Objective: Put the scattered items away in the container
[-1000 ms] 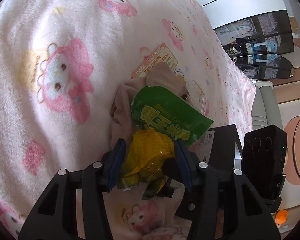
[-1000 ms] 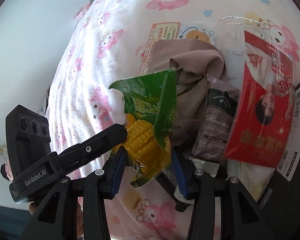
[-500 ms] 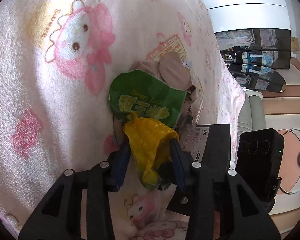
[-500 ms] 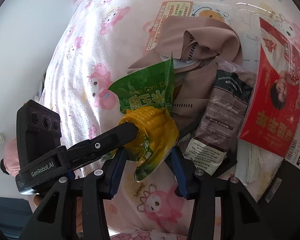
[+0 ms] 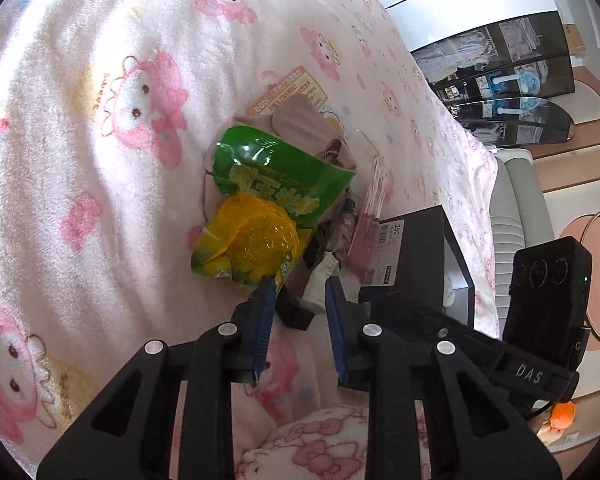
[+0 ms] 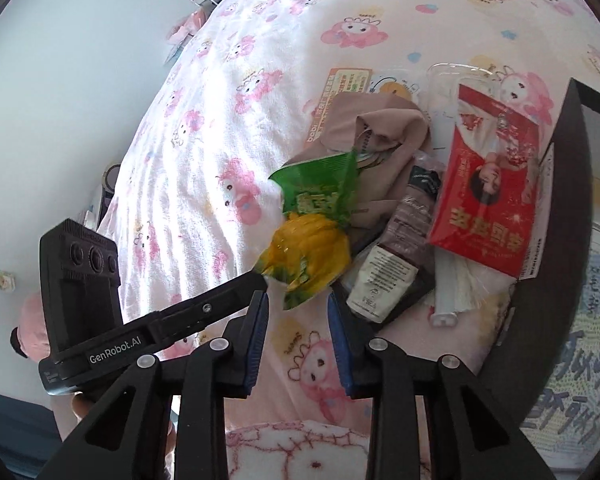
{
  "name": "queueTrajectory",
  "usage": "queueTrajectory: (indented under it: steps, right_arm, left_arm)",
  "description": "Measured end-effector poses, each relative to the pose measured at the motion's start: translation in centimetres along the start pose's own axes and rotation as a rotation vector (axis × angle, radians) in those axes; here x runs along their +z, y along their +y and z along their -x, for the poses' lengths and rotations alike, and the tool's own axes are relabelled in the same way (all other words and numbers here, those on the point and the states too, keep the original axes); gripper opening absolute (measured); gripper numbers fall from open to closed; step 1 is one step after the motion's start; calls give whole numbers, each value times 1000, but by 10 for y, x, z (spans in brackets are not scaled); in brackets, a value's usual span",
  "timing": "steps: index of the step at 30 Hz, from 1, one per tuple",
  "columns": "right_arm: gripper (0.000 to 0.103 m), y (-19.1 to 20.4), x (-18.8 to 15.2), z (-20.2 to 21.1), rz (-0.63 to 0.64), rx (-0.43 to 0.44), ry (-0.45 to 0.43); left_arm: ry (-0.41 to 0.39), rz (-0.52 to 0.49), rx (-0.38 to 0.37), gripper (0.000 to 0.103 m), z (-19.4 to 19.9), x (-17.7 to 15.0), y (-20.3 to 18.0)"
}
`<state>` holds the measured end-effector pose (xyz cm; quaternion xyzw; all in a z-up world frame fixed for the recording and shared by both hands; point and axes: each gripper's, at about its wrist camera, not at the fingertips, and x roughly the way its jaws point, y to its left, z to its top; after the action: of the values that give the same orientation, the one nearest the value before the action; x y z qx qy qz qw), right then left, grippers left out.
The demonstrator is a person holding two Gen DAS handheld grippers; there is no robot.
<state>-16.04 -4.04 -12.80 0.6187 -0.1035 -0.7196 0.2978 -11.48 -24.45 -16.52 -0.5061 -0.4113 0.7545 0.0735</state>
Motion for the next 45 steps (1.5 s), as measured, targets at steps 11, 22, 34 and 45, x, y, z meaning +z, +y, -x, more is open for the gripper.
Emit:
queueTrajectory:
  steps: [11, 22, 34, 45]
  right_arm:
    - [31, -5, 28, -22, -76, 23, 28]
    - [47, -1, 30, -87, -68, 56, 218]
    - [44, 21, 13, -58, -6, 61, 133]
    - [42, 16, -8, -17, -43, 99, 64]
  left_arm:
    - [-78, 95, 12, 54, 2, 36, 30]
    - [45, 169, -38, 62, -61, 43, 59]
    - [20, 64, -117, 35, -27, 32, 18]
    - [-34, 57, -33, 36, 2, 17, 10]
